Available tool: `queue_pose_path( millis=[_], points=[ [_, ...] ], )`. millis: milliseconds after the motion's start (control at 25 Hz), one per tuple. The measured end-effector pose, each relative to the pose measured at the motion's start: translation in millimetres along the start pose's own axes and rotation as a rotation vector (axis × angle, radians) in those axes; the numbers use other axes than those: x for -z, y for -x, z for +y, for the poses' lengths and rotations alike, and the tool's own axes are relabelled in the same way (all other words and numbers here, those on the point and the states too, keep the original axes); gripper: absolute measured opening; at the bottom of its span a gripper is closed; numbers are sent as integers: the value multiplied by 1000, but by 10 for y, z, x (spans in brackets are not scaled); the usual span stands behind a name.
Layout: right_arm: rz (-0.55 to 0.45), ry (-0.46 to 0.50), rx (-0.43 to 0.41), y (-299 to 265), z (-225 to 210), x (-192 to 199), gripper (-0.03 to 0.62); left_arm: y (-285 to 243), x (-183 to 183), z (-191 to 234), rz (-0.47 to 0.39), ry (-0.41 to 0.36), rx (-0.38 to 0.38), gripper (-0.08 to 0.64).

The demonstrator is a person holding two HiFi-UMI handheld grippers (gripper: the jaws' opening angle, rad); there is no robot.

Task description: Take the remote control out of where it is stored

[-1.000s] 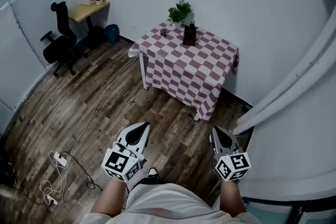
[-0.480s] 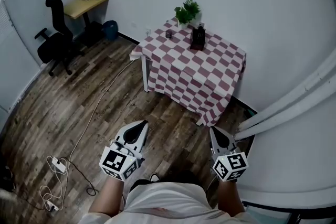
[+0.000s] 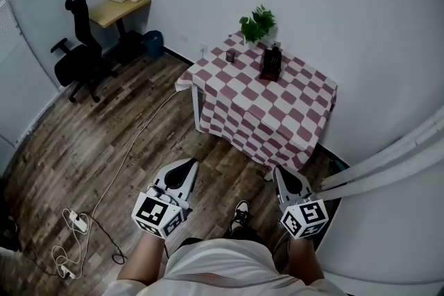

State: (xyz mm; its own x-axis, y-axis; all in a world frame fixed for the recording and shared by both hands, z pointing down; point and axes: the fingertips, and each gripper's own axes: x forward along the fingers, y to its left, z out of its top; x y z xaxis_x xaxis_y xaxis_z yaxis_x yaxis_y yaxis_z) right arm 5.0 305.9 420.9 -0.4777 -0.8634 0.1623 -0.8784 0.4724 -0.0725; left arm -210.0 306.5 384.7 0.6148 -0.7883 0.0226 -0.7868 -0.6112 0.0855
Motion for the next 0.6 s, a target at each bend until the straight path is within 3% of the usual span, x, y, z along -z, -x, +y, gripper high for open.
queue_pose_path(
  millis=[360, 600],
  points=[
    [-14, -1, -80, -704, -1017, -263, 14, -1160, -122, 133, 19, -17, -50, 7],
    [-18, -41, -91, -1016, -1820, -322, 14, -2001, -110, 86, 38, 1, -51, 6]
  ],
)
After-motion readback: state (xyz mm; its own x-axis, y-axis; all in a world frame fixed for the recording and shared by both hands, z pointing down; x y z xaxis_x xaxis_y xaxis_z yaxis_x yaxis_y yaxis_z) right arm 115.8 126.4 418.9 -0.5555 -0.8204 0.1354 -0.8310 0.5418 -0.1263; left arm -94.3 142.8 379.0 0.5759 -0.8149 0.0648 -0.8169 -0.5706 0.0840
